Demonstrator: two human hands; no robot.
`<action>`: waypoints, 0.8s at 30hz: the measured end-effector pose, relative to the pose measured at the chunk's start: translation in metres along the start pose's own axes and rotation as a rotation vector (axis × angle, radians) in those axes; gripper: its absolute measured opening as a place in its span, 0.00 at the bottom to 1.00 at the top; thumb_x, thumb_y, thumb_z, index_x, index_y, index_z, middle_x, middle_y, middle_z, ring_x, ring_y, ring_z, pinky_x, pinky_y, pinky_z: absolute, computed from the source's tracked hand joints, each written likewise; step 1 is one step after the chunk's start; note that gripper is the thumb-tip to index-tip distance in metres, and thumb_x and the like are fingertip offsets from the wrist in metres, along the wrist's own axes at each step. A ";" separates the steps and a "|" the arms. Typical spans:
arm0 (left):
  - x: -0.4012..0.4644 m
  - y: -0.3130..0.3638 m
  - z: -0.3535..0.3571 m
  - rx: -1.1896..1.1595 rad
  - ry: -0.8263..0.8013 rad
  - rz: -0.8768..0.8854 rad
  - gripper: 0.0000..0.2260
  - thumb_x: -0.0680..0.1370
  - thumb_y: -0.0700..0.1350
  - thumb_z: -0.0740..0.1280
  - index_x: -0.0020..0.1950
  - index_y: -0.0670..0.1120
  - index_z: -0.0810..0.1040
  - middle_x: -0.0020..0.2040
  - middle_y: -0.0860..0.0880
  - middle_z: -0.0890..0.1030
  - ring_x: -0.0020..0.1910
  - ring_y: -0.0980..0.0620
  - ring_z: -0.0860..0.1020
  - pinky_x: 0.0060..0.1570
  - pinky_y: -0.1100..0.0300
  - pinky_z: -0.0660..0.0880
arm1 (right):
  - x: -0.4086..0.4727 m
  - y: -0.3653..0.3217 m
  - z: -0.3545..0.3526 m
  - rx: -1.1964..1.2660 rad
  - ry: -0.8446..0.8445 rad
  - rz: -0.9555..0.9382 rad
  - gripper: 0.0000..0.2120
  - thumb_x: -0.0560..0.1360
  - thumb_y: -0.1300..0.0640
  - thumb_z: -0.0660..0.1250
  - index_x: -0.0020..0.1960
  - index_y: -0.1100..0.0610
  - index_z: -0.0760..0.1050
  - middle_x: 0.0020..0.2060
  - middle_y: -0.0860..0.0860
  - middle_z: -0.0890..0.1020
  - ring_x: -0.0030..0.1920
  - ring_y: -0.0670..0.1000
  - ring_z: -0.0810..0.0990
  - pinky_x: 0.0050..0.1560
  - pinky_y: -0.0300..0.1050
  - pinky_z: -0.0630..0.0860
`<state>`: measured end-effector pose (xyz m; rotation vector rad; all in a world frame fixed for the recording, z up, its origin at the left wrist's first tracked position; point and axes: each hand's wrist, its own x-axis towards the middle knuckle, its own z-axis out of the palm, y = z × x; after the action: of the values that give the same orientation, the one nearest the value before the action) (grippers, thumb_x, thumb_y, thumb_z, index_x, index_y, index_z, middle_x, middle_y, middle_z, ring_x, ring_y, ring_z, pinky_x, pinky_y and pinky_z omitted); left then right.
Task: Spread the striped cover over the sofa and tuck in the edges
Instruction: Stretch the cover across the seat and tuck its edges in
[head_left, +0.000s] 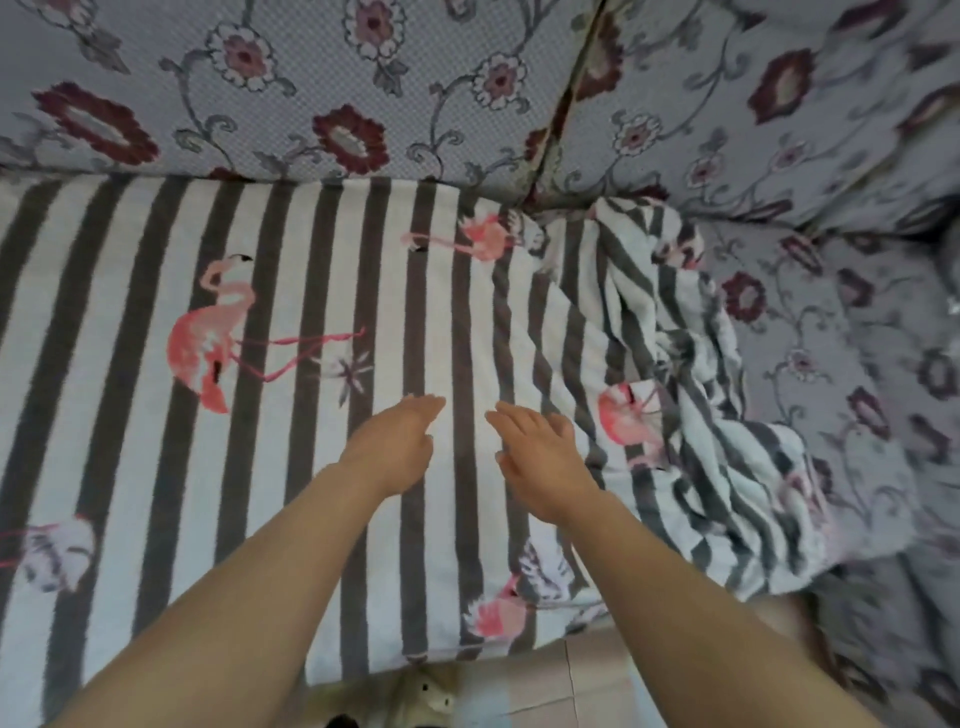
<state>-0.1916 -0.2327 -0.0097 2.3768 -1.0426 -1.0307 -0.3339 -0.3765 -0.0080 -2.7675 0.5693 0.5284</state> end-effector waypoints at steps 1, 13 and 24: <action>0.005 0.007 -0.003 0.008 -0.007 0.017 0.23 0.81 0.42 0.56 0.76 0.53 0.57 0.77 0.51 0.58 0.76 0.51 0.58 0.71 0.56 0.59 | -0.002 0.008 -0.001 0.005 0.018 0.015 0.23 0.79 0.55 0.57 0.74 0.50 0.59 0.74 0.48 0.62 0.73 0.52 0.61 0.71 0.57 0.51; 0.076 0.112 0.011 0.124 -0.079 0.091 0.23 0.81 0.43 0.54 0.76 0.52 0.57 0.77 0.46 0.60 0.75 0.49 0.60 0.71 0.55 0.61 | -0.021 0.132 -0.020 0.060 0.076 0.169 0.23 0.79 0.55 0.57 0.73 0.49 0.60 0.73 0.47 0.64 0.73 0.52 0.62 0.71 0.57 0.54; 0.219 0.335 0.158 0.177 -0.084 0.239 0.24 0.79 0.39 0.56 0.75 0.48 0.59 0.76 0.46 0.61 0.74 0.47 0.61 0.72 0.55 0.60 | -0.070 0.393 0.012 0.195 0.037 0.477 0.25 0.78 0.56 0.57 0.74 0.53 0.57 0.74 0.53 0.60 0.72 0.56 0.62 0.69 0.59 0.58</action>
<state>-0.3710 -0.6233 -0.0348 2.2856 -1.4635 -0.9942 -0.5642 -0.6988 -0.0625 -2.4571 1.2324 0.4859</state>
